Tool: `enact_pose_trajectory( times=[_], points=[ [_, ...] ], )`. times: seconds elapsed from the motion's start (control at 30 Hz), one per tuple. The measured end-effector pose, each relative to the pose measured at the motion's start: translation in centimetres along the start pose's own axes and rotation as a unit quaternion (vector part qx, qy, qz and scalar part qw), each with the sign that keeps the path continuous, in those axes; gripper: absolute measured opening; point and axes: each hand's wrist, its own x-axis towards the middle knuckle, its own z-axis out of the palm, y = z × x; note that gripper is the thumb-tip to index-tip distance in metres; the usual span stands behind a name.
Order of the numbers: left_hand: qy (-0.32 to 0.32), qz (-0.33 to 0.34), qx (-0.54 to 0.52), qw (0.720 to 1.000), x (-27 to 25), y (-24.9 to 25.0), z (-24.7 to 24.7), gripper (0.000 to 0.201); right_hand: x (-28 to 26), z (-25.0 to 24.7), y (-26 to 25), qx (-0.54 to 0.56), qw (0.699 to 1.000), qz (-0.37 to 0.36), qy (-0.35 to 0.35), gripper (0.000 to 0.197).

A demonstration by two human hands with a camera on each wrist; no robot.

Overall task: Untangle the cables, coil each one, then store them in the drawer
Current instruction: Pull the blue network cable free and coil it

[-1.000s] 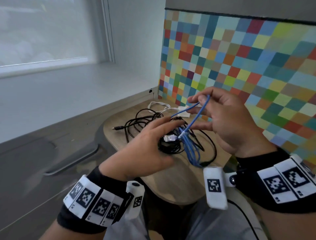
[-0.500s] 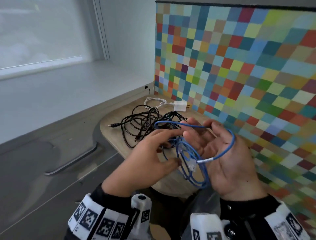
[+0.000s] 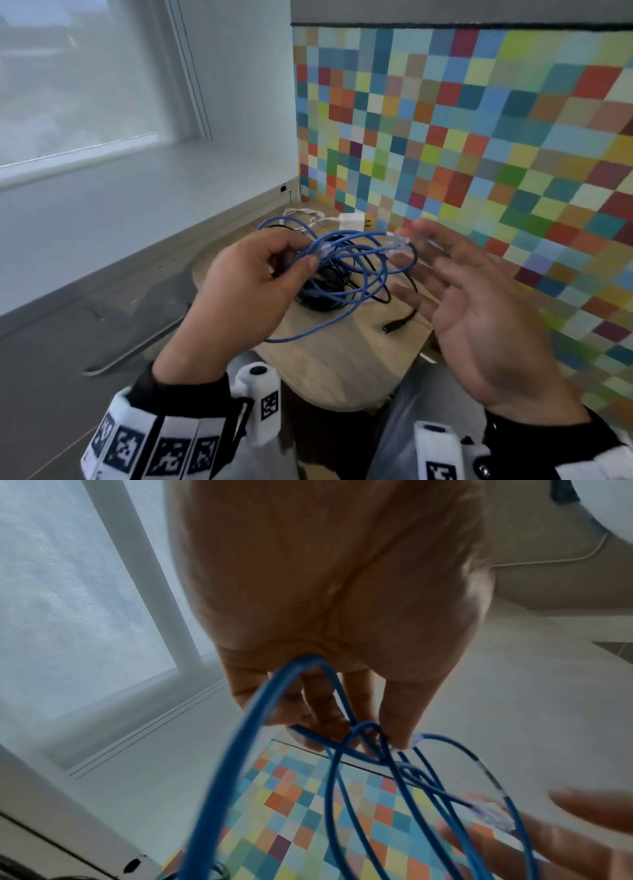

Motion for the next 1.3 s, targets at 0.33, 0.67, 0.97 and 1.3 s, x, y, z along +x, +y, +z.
enact_pose_trajectory(
  times=[0.33, 0.67, 0.97, 1.3],
  points=[
    [0.058, -0.026, -0.041, 0.997, -1.8, -0.6, 0.3, 0.019, -0.7, 2.6, 3.2, -0.177, 0.980, -0.085, -0.011, 0.030],
    [0.066, -0.094, -0.045, 0.992, -2.9, -0.5, 2.0, 0.006, -1.8, 1.7, 5.1, -0.074, 0.996, -0.042, 0.028, 0.017],
    [0.023, -0.092, -0.022, 0.995, -3.7, -1.2, 2.3, 0.015, -2.3, 0.7, 5.5, -0.147, 0.986, 0.015, -0.082, 0.042],
    [-0.072, -0.046, -0.183, 0.979, -4.0, -2.0, 1.6, 0.014, -2.3, 0.7, 5.5, -0.119, 0.983, 0.002, -0.141, 0.039]
  ],
)
